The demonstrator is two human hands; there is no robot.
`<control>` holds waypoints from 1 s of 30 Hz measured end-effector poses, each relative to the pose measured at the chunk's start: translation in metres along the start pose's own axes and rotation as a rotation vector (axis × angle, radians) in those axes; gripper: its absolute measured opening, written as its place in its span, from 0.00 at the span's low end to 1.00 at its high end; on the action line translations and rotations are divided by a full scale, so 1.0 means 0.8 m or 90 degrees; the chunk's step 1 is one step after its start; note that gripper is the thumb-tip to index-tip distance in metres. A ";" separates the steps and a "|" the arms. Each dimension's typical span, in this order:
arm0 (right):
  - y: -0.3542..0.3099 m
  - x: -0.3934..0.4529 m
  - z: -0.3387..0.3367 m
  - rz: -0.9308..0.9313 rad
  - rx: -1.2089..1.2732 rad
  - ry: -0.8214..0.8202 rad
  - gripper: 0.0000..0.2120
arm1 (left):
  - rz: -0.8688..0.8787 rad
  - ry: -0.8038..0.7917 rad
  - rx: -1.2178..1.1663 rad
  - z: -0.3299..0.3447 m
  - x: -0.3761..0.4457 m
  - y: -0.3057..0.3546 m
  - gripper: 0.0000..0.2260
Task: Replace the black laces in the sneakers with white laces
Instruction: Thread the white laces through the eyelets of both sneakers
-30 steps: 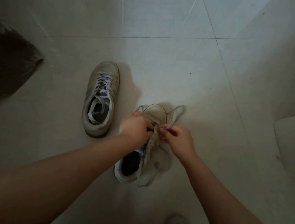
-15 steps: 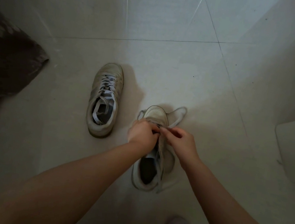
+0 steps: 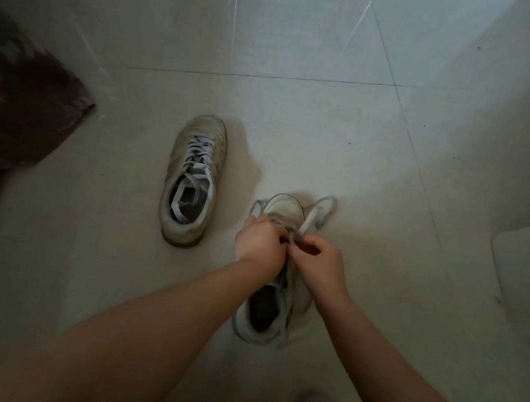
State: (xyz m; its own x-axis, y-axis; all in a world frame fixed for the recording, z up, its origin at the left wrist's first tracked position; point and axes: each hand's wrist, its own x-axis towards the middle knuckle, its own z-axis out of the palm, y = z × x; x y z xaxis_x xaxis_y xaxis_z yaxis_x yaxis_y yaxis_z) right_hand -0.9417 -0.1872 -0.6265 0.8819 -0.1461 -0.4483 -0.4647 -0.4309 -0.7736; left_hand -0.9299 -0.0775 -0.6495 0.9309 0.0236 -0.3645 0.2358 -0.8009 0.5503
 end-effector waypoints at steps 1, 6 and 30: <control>0.000 -0.002 0.001 -0.015 -0.021 0.004 0.04 | 0.011 -0.006 -0.001 -0.001 -0.001 -0.001 0.10; 0.008 0.001 0.003 -0.062 -0.092 0.026 0.09 | 0.093 -0.070 -0.031 -0.032 0.000 -0.007 0.08; 0.016 0.019 0.023 0.049 -0.011 0.104 0.10 | 0.198 -0.241 0.446 -0.106 -0.019 -0.045 0.08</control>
State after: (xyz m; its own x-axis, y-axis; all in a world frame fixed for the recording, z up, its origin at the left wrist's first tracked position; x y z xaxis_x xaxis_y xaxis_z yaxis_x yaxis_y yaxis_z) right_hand -0.9357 -0.1786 -0.6518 0.8459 -0.3215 -0.4256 -0.5308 -0.4283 -0.7314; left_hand -0.9291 0.0021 -0.5999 0.7391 -0.3601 -0.5692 -0.3579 -0.9259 0.1211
